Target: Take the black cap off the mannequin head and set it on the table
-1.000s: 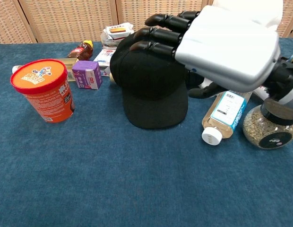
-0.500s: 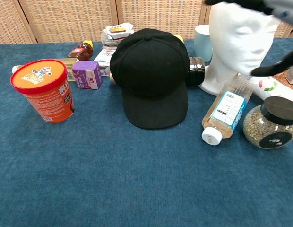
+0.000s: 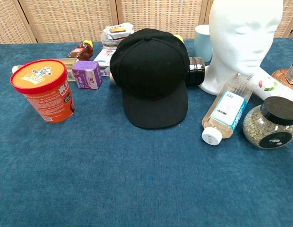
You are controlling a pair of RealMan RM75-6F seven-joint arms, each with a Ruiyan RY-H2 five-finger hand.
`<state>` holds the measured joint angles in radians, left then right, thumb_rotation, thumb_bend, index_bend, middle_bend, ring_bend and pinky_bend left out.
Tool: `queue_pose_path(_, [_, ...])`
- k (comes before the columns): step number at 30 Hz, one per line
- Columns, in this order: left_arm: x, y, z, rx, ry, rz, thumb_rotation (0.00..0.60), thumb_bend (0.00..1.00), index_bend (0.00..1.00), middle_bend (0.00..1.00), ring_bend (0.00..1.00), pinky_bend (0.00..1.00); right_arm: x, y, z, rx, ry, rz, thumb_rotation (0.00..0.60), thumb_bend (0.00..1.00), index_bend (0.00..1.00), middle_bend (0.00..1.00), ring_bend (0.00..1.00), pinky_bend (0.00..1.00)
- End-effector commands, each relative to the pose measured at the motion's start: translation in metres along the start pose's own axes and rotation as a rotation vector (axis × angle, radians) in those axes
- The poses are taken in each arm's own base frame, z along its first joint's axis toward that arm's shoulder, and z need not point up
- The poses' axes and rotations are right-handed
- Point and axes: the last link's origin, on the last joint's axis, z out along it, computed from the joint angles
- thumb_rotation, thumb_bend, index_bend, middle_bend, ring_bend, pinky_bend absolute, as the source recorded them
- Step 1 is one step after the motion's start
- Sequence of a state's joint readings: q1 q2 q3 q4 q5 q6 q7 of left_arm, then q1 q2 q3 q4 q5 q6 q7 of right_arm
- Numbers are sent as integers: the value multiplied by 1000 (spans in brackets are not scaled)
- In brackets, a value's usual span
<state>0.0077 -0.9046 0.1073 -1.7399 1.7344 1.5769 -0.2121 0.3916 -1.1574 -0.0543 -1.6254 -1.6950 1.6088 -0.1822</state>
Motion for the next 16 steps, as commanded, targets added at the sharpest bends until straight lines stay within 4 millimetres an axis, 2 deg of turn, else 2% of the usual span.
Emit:
queue_pose_path(1, [0, 0, -2, -10, -8, 2, 600, 115, 0, 0, 0, 0, -5, 11, -20, -75, -35, 9, 600, 0, 137, 63, 51, 138])
queue_pose_path(8, [1, 0, -5, -14, 13, 12, 600, 115, 0, 0, 0, 0, -25, 22, -51, -201, -123, 22, 600, 0, 140, 21, 20, 114])
queue_pose_path(16, [1, 0, -6, -23, 16, 12, 600, 115, 0, 0, 0, 0, -25, 27, -63, -269, -119, 53, 600, 0, 123, 6, 0, 92])
